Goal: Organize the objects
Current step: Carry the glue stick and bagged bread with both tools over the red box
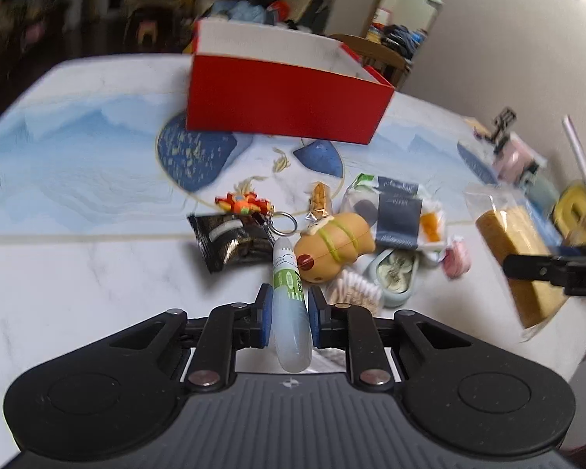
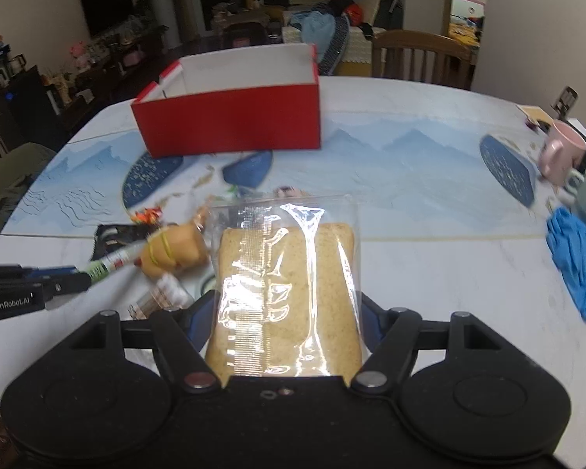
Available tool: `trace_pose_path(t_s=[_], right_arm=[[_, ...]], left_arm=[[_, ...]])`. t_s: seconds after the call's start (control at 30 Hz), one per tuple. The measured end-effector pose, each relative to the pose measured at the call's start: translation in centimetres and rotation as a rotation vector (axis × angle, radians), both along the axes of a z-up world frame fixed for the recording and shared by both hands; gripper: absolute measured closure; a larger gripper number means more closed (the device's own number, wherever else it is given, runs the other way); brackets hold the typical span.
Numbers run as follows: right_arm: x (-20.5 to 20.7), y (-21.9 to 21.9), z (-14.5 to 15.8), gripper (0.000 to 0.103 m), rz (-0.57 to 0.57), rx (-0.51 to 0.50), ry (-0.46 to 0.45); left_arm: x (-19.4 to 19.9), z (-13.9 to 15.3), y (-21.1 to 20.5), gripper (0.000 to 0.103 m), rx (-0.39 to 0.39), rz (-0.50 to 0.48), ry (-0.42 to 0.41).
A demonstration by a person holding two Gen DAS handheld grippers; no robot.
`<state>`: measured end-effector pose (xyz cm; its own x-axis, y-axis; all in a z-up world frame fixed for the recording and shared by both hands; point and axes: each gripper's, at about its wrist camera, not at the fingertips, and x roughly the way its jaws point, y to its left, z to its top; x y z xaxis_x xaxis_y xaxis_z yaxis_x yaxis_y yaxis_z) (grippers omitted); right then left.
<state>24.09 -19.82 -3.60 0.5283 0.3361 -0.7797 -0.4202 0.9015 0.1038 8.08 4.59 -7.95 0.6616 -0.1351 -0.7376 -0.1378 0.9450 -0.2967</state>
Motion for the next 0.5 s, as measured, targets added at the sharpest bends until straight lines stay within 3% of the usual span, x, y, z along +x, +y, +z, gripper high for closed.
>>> trace_pose_path(t_s=[0.23,0.5], right_arm=[[1.9,0.8,1.6,0.032,0.049,-0.003,-0.032],[5.2,2.0,3.8,0.032,0.095,0.027,-0.053]], left_arm=[[-0.3,1.7,0.8,0.085,-0.035,0.036,-0.030],[1.1,5.4,1.0,0.085,-0.040,0.047,-0.128]])
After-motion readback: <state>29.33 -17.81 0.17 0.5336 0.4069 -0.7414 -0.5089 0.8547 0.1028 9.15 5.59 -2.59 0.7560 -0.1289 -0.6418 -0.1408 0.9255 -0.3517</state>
